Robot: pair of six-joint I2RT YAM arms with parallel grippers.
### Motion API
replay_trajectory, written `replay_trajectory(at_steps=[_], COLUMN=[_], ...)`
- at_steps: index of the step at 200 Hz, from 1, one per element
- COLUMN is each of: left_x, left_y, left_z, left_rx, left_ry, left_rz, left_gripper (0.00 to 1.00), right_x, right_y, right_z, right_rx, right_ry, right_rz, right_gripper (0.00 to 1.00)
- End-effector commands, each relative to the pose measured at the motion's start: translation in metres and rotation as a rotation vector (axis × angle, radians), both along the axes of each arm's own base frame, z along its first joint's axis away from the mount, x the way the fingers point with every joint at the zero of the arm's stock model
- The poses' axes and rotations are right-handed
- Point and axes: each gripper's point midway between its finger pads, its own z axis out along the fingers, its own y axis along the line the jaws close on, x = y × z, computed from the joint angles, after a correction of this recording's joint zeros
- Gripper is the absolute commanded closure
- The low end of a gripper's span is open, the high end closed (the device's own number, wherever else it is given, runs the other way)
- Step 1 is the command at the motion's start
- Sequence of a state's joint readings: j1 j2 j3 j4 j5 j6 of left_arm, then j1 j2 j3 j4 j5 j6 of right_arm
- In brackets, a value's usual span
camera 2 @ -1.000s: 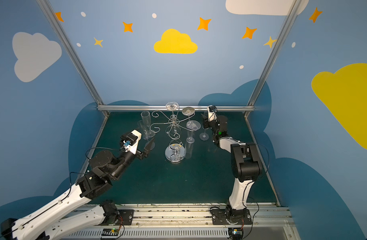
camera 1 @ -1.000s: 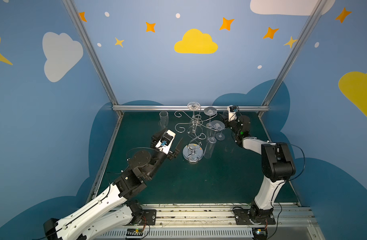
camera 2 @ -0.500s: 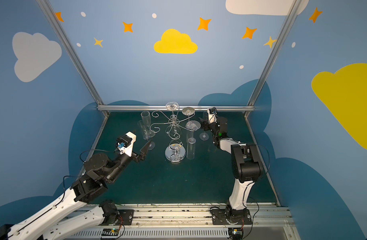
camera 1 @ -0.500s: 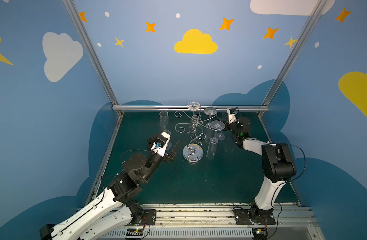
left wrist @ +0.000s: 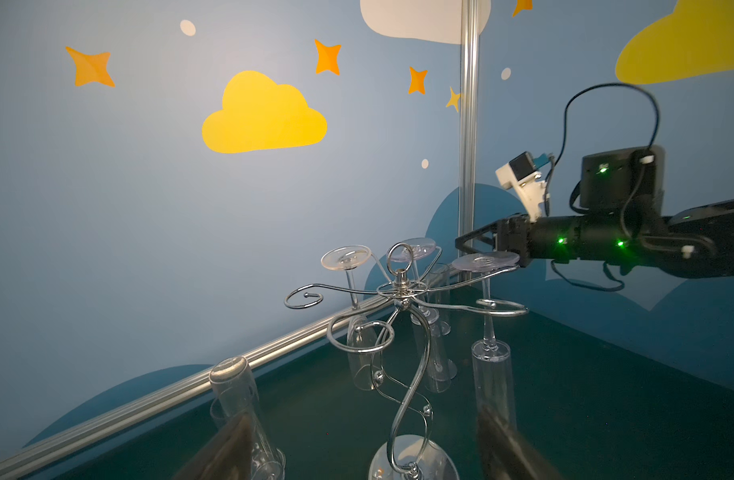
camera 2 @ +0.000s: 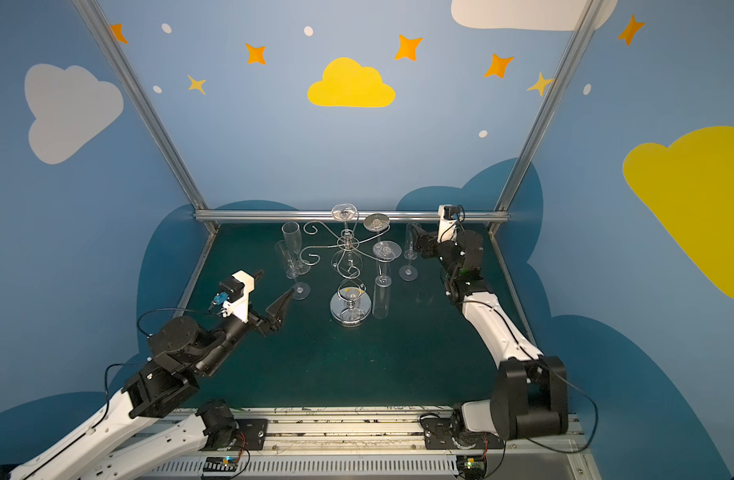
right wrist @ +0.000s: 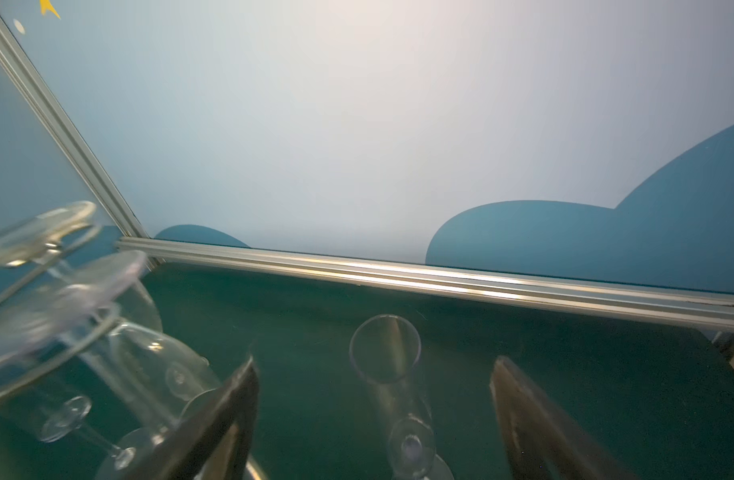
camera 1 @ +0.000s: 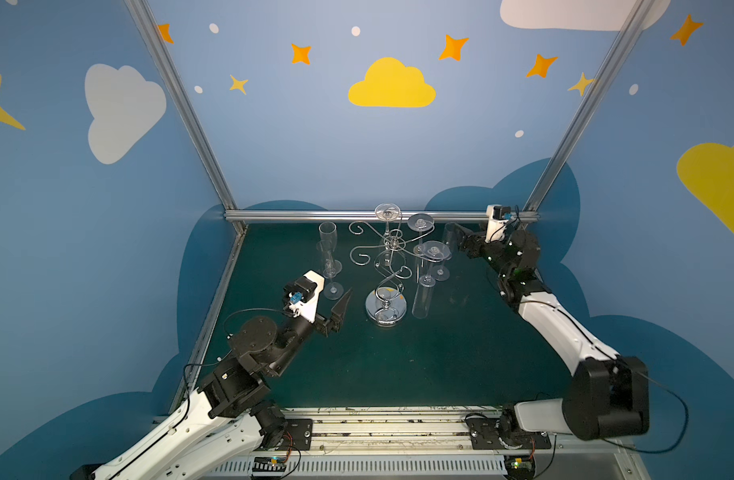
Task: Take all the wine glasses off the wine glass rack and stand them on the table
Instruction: 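Move the right gripper to the rack toward a hanging flute's foot, then close the right gripper on the foot of the hanging flute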
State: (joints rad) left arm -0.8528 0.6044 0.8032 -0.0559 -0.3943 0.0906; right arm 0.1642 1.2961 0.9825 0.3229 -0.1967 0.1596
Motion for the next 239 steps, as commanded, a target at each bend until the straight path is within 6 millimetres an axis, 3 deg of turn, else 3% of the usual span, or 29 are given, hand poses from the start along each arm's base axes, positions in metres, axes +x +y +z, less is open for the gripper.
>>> replay_trajectory(at_steps=[1, 25, 59, 104, 174, 239], left_x=[-0.005, -0.011, -0.013, -0.017, -0.008, -0.004], left_y=[0.004, 0.006, 0.009, 0.004, -0.007, -0.008], left_z=[-0.004, -0.006, -0.013, -0.026, -0.045, -0.05], left_rx=[-0.035, -0.06, -0.1, -0.113, -0.118, -0.108], left_ry=[0.059, 0.085, 0.141, 0.184, 0.232, 0.229], left_rz=[-0.014, -0.033, -0.03, -0.063, -0.063, -0.053], left_gripper=[0.17, 0.17, 0.16, 0.16, 0.16, 0.15], right_x=[-0.034, -0.071, -0.112, -0.141, -0.126, -0.094], right_y=[-0.018, -0.022, -0.003, 0.026, 0.066, 0.076], right_z=[-0.011, 0.008, 0.021, 0.024, 0.025, 0.027], right_rx=[0.101, 0.227, 0.32, 0.497, 0.633, 0.711], right_ry=[0.176, 0.252, 0.355, 0.507, 0.681, 0.726], right_rz=[-0.076, -0.052, 0.1, 0.281, 0.527, 0.563], right_gripper=[0.13, 0.14, 0.14, 0.23, 0.31, 0.38])
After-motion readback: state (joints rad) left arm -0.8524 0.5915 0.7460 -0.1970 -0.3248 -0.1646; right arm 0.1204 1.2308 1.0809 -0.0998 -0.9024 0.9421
